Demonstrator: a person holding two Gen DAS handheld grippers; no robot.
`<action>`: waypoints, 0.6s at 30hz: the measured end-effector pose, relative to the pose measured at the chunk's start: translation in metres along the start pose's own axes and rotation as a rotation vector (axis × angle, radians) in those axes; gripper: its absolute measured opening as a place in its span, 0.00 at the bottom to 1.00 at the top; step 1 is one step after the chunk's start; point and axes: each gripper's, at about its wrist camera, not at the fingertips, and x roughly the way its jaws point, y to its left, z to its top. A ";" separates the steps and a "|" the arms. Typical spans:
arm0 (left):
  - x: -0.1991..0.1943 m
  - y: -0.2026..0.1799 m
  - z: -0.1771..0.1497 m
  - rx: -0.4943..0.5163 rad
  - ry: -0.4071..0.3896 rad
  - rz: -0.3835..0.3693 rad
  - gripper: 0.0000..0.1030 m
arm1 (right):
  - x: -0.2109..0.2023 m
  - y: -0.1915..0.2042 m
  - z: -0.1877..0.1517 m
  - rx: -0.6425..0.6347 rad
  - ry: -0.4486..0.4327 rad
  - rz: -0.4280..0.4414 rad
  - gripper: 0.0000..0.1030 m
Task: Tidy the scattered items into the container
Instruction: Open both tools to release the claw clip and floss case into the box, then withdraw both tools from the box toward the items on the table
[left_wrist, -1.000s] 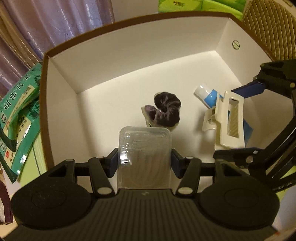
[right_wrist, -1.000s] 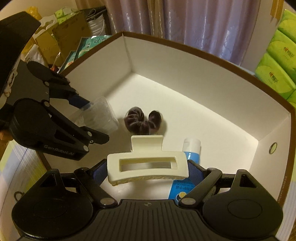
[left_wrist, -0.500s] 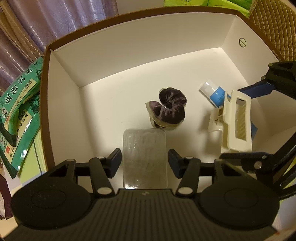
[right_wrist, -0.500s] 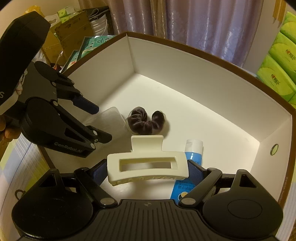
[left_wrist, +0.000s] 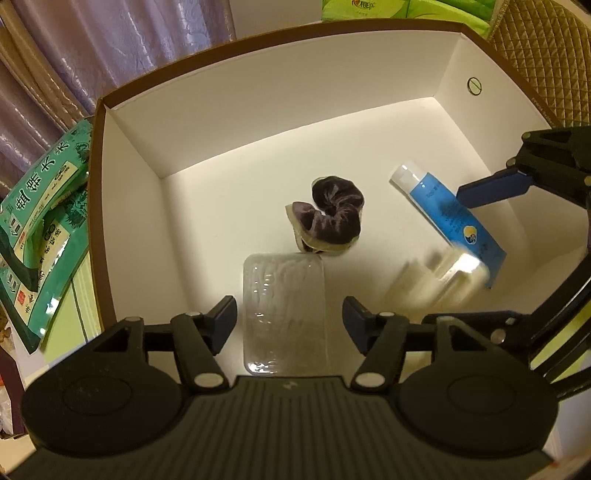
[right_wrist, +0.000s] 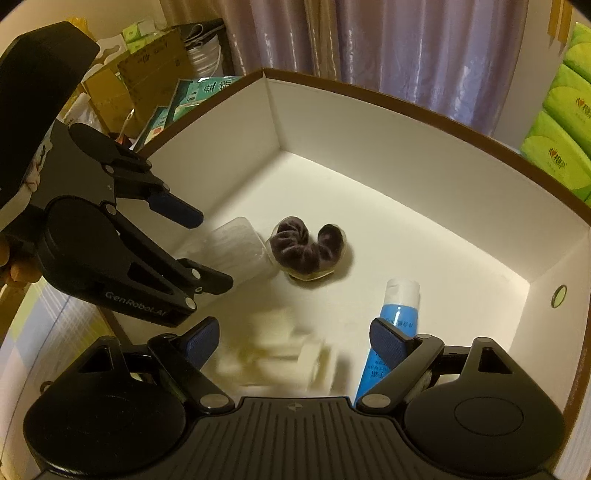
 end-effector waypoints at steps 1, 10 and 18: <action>0.000 -0.001 0.000 0.000 -0.002 0.000 0.60 | -0.001 0.000 -0.001 0.000 -0.001 -0.002 0.84; -0.006 -0.007 -0.002 -0.013 -0.011 -0.003 0.70 | -0.016 -0.002 -0.008 0.031 -0.022 -0.011 0.86; -0.020 -0.013 -0.003 -0.026 -0.038 0.013 0.82 | -0.030 -0.005 -0.015 0.058 -0.037 -0.050 0.89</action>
